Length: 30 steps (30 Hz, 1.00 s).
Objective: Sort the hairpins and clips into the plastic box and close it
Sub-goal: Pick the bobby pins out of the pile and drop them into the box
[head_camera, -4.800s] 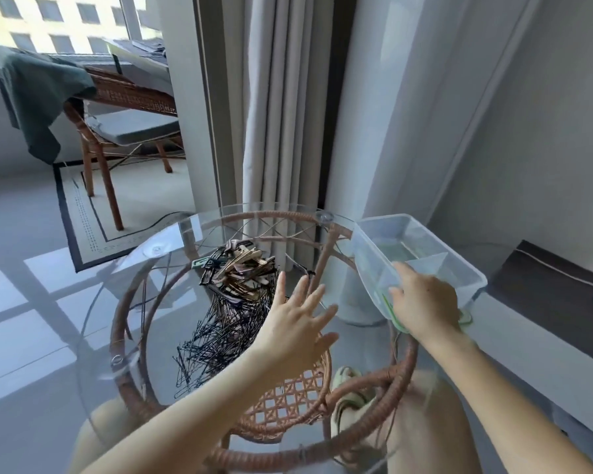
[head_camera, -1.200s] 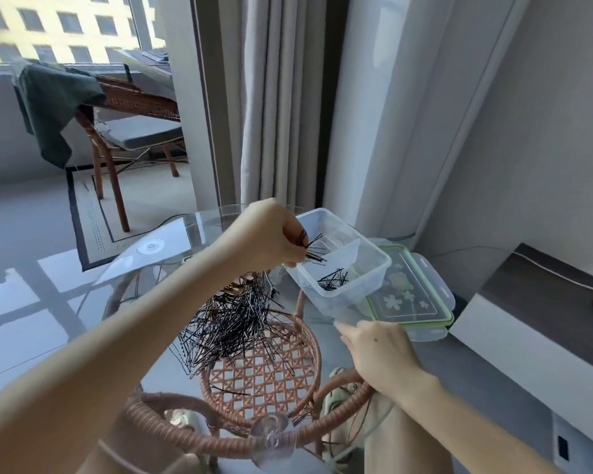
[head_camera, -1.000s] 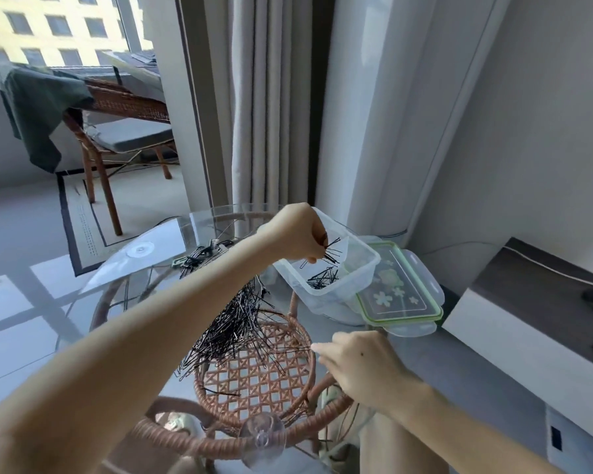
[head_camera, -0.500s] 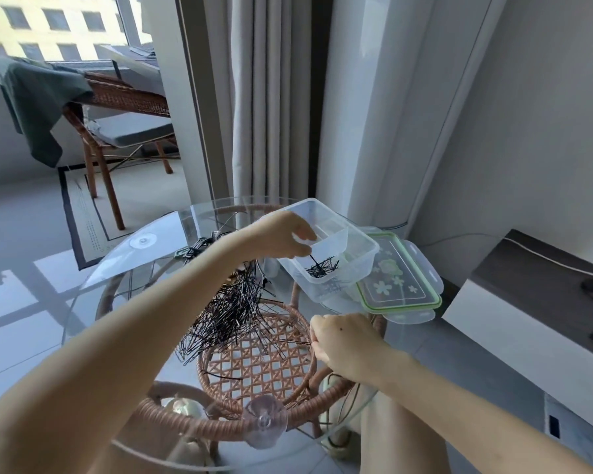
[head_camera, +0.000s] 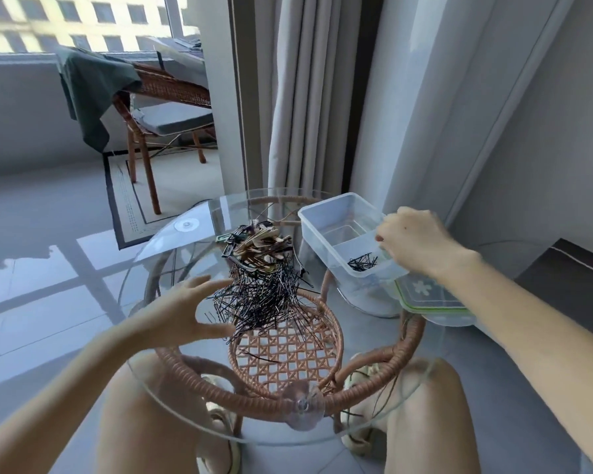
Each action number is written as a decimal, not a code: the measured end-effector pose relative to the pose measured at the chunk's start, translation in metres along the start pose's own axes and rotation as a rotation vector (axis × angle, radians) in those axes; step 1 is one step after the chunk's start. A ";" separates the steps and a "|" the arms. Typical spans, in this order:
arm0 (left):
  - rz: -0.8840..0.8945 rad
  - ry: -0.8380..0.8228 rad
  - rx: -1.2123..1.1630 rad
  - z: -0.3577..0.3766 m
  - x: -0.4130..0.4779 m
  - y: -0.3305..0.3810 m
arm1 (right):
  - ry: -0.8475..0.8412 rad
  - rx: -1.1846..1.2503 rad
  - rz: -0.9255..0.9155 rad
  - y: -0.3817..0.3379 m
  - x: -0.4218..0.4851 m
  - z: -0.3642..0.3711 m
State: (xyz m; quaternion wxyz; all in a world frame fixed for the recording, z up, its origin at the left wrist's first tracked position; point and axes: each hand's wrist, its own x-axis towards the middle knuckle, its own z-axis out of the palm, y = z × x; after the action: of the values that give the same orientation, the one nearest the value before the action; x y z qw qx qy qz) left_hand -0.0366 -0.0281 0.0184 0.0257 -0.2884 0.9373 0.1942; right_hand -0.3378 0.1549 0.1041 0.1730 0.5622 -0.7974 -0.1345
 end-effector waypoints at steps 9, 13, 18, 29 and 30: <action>0.000 0.029 0.110 0.042 -0.019 0.002 | -0.323 0.550 -0.052 -0.107 -0.078 0.027; -0.026 0.130 0.097 0.047 -0.010 0.020 | -0.265 0.620 0.016 -0.140 -0.057 0.037; 0.053 0.289 0.181 0.040 0.008 0.031 | -0.207 0.661 0.031 -0.164 -0.022 0.037; 0.086 0.347 0.009 0.030 0.015 0.040 | 0.048 0.938 0.000 -0.151 -0.019 0.037; 0.085 0.345 -0.003 0.029 0.014 0.040 | 0.060 0.958 0.001 -0.149 -0.020 0.037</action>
State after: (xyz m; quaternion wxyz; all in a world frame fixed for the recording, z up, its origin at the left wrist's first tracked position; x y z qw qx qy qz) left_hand -0.0717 0.0059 0.0036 -0.1442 -0.2777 0.9388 0.1440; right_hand -0.2205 0.1253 0.0074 -0.0825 0.5819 -0.7646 0.2645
